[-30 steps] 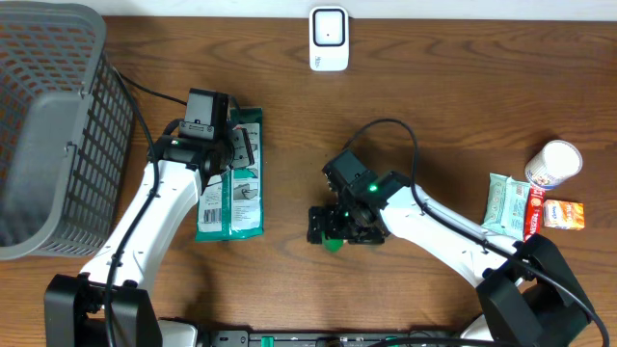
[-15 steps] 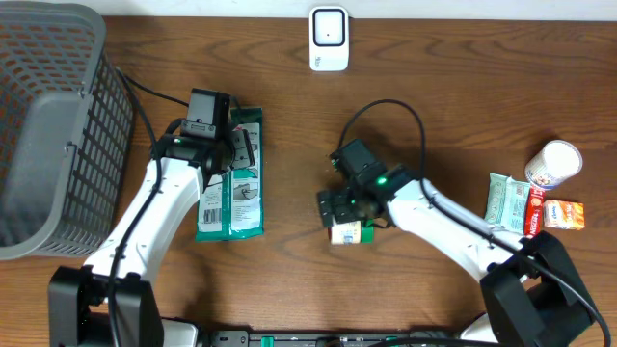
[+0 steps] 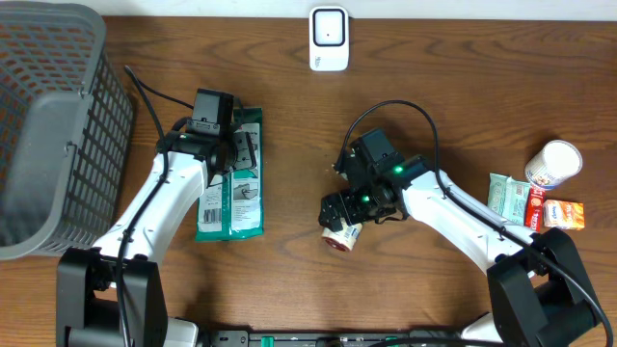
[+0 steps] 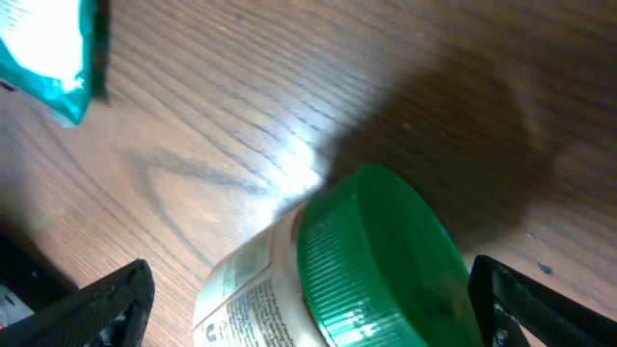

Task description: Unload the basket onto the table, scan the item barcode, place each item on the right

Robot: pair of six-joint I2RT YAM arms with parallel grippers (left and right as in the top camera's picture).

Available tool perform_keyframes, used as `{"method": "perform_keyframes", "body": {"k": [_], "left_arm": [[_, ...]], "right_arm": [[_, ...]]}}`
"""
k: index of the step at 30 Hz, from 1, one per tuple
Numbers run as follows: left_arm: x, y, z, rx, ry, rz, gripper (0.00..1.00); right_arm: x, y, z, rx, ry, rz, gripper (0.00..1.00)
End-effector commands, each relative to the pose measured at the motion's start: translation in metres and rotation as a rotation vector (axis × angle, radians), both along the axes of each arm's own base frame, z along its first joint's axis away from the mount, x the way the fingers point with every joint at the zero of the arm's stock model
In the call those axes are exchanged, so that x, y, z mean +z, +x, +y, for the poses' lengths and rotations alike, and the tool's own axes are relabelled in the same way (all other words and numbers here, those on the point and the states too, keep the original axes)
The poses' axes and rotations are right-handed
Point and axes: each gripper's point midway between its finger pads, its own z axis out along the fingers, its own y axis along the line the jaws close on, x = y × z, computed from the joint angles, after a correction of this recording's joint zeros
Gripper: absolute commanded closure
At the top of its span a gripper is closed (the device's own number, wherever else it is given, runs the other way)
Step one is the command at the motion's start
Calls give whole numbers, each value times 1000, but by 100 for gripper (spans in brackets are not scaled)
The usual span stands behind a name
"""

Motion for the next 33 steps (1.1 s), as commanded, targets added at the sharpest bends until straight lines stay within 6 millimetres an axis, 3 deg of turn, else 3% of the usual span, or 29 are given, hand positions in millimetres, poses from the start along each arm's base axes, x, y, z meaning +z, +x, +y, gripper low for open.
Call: {"method": "perform_keyframes", "body": {"k": [1,9,14,22,33], "left_arm": [[-8,-4,4,7,20,20,38],[-8,-4,4,7,20,20,38],[-8,-4,4,7,20,20,38],[-8,-4,4,7,19,16,38],[-8,-3,4,7,19,15,38]], "right_arm": [[14,11,8,22,55,-51,1],[38,42,-1,-49,84,-90,1],[43,49,-17,-106,69,-62,1],[37,38,-38,-142,26,18,1],[33,11,-18,186,-6,-68,1]]}}
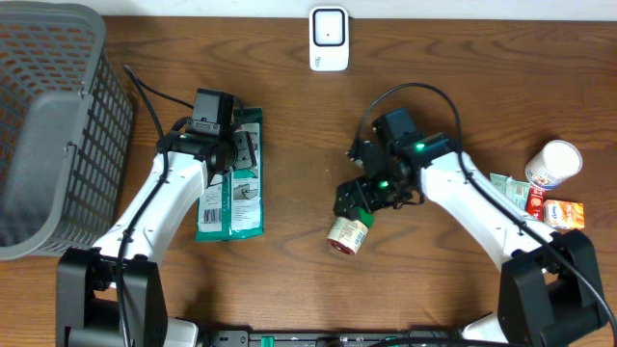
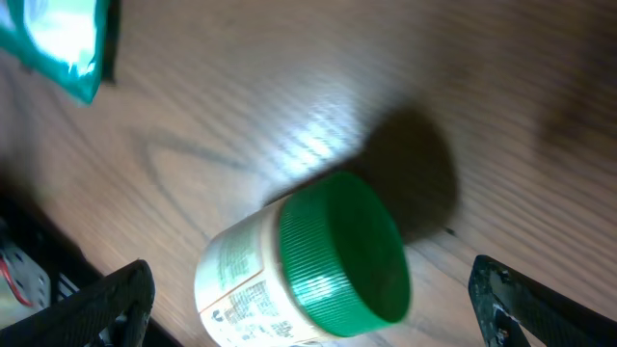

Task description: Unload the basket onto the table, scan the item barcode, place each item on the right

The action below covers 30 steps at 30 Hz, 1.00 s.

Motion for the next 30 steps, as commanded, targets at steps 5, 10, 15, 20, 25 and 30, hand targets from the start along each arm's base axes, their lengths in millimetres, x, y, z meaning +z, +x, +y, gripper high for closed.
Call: {"method": "perform_keyframes", "body": {"k": [5,10,15,20,25,30], "left_arm": [[-8,-4,4,7,20,20,38],[-8,-4,4,7,20,20,38],[-8,-4,4,7,19,20,38],[-8,-5,4,7,19,20,38],[-8,-5,0,-3,0,24,44],[-7,-6,-11,-31,-63,27,78]], "right_arm": [[2,1,12,150,-67,-129,1],[-5,5,19,205,-122,-192,1],[-12,-5,33,262,-123,-187,1],[-16,-12,43,261,-123,-170,1],[-14,-8,43,172,-118,-146,1],[14,11,47,26,-12,-107,1]]}}
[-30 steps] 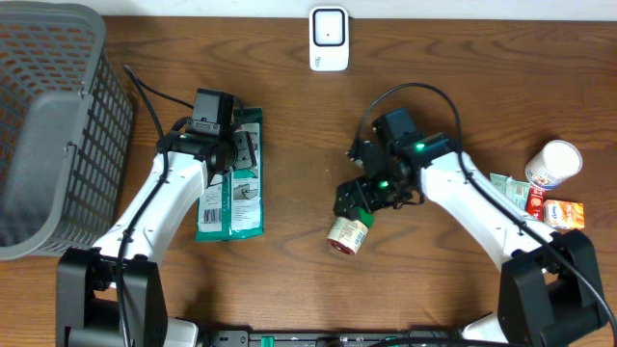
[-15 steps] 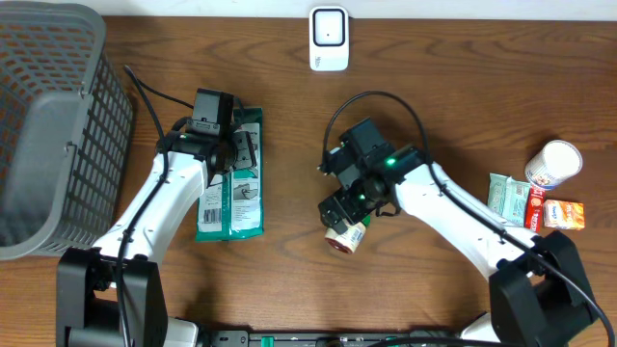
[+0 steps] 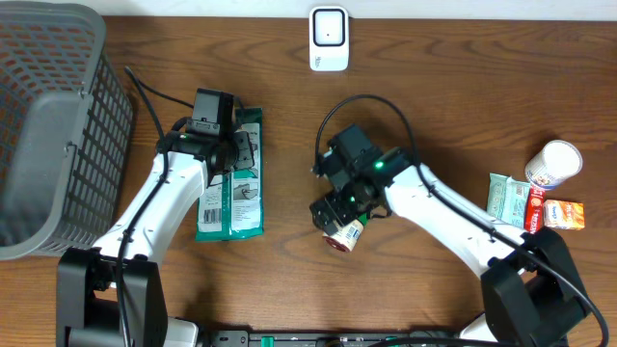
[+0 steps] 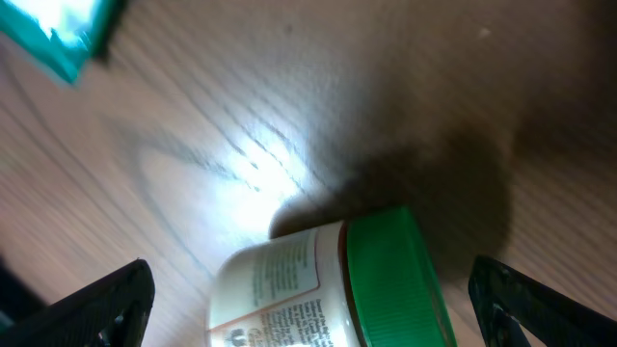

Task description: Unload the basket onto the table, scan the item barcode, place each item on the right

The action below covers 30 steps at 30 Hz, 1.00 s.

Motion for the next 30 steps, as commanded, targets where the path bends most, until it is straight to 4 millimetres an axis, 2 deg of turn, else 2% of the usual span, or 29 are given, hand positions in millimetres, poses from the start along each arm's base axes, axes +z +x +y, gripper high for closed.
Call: {"method": "perform_keyframes", "body": {"k": [1,6,9,12,14,18,21,25,30], "left_arm": [[-7,-5,-5,-18,-32,24,93],[-6,-9,-16,-72,-79,34,93],[-5,-10,-23,-89,-109,38,93],[-5,-10,-27,-100,-109,34,93],[-5,-11,-30,-108,-109,34,93],[-5,-12,-36,-125,-109,32,93],[-5,-14,-40,-136,-109,33,92],[-5,-14,-42,-141,-109,33,92],[-5,-14,-41,-140,-106,32,92]], "right_arm": [[32,20,9,-120,132,36,1],[67,32,4,-228,272,140,1],[69,29,-9,-298,293,226,1],[64,26,-30,-417,257,305,1],[60,27,-42,-546,239,370,1],[35,23,-67,-904,113,479,1],[17,11,-71,-1064,40,535,1],[-1,4,-62,-1064,36,521,1],[-17,7,-44,-1026,86,465,1]]}}
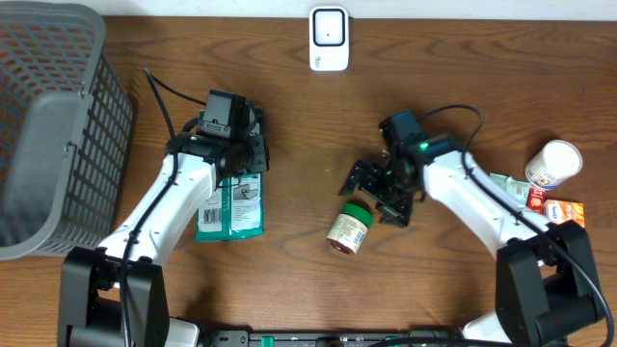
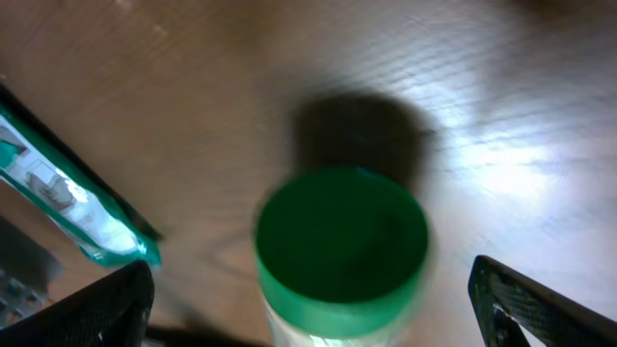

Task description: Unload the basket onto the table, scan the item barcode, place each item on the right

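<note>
A white jar with a green lid (image 1: 349,226) lies on its side on the wooden table, lid end toward my right gripper (image 1: 380,194). In the right wrist view the lid (image 2: 342,236) fills the space between the two wide-apart fingers (image 2: 92,308); the gripper (image 2: 308,323) is open and touches nothing. The white barcode scanner (image 1: 329,39) stands at the far edge. My left gripper (image 1: 231,152) rests over the top of a green flat package (image 1: 229,202); its jaws are hidden from above.
A grey mesh basket (image 1: 48,125) fills the far left. At the right edge lie a white cup (image 1: 554,164), a pale green packet (image 1: 506,193) and red and orange packets (image 1: 554,212). The green package's edge (image 2: 67,202) shows left in the wrist view.
My right gripper was over the jar's left side; now it is at the jar's upper right, facing the lid head-on, still open. The left gripper has shifted slightly right on the package.
My right gripper stood open over the lying jar, then was farther up and right of it, then back over its left side, and now faces its lid end. The jar has stayed on the table in nearly the same spot. The left arm barely moved.
</note>
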Robot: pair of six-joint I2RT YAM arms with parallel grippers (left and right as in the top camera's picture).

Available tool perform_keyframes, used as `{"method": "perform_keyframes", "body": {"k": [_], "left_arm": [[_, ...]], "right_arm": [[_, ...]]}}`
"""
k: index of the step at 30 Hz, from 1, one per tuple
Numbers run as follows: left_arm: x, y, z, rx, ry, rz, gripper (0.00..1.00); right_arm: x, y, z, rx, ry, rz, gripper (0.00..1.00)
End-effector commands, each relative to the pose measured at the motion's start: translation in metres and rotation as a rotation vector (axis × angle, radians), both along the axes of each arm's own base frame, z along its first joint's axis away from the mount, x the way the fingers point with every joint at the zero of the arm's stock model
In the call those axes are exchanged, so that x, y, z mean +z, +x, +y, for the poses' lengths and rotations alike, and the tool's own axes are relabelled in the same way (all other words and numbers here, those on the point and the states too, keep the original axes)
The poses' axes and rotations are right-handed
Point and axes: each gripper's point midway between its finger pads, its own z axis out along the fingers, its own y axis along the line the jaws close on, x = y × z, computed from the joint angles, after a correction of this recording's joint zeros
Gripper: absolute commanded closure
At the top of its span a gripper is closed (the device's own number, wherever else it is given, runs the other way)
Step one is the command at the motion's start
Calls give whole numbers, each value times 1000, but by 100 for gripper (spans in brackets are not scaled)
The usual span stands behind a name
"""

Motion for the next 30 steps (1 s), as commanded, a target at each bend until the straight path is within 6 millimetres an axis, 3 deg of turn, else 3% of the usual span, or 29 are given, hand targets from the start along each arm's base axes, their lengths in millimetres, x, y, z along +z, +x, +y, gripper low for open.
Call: {"method": "perform_keyframes", "body": {"k": [1,9,17,21,23,30], "left_arm": [[-8,-5,0,-11,7,20,92],[-8,-5,0,-11,8,21,92],[-8,-5,0,-11,8,20,92],[-9,-6,0,-11,8,25,91],[-9,-6,0,-11,9,26,91],[-9,-6,0,-11,9,25,90]], "right_arm": [[-9,-5,5,-40,-23,-12,1],[-34,-21,1,-81,-97,5,1],[-41,-21,18,-56,-81,-60,1],[-45,-18,14,-49,-138,-110,1],[-45,-17,12,-52,-150,-118,6],[-45,-20,14,-48,-131,-94,11]]}}
